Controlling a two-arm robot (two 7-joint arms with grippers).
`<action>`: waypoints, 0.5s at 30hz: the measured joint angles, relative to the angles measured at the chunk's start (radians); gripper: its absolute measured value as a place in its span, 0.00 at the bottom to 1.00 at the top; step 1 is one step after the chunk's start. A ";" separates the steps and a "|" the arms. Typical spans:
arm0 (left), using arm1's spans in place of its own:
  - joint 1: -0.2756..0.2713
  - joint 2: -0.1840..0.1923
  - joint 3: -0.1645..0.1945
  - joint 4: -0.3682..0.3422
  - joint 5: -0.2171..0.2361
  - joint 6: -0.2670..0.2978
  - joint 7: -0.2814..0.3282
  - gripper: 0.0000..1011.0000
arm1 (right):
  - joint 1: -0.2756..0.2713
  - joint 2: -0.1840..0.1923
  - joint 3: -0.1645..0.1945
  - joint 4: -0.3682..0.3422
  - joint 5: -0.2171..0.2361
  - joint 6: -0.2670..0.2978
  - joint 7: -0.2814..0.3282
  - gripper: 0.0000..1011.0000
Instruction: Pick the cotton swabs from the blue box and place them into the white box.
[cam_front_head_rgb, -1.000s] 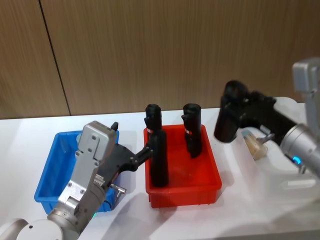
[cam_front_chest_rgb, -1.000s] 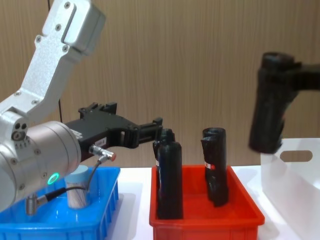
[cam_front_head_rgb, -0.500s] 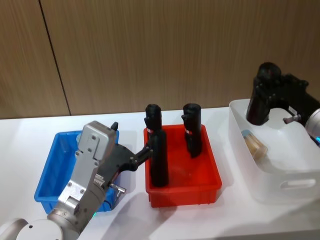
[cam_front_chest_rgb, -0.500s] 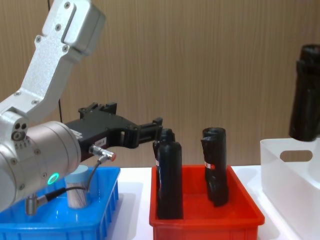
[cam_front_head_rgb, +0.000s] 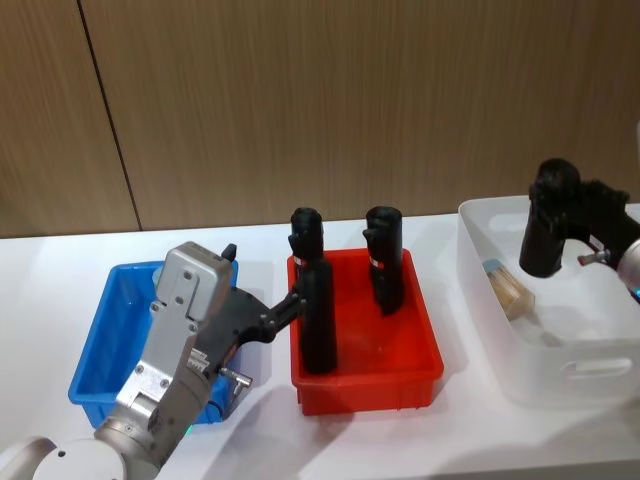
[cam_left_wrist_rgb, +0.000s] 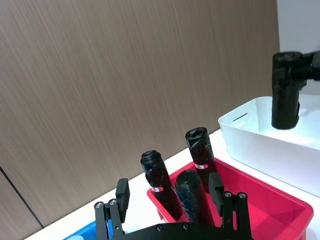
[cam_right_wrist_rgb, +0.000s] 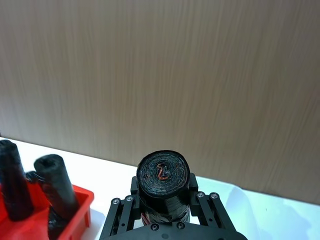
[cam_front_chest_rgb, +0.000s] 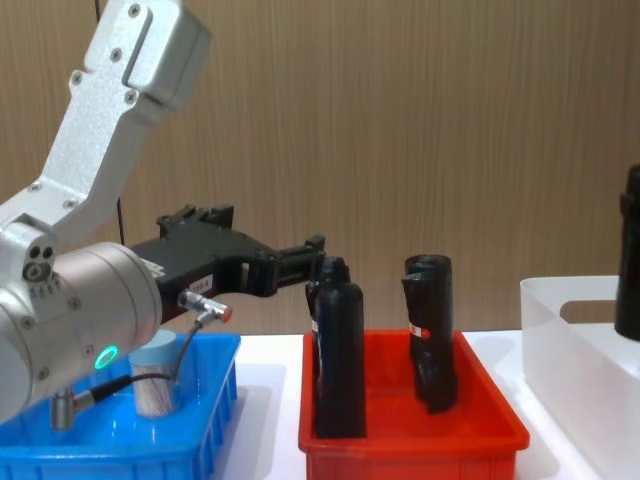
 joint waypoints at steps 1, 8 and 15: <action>0.000 0.000 0.000 0.000 0.000 0.000 0.000 0.99 | 0.006 -0.002 0.000 0.023 0.000 -0.004 0.000 0.50; 0.000 0.000 0.000 0.000 0.000 0.000 0.000 0.99 | 0.025 -0.007 -0.001 0.099 0.000 -0.025 0.000 0.54; 0.000 0.000 0.000 0.000 0.000 0.000 0.000 0.99 | 0.035 -0.009 0.000 0.147 0.005 -0.042 0.002 0.76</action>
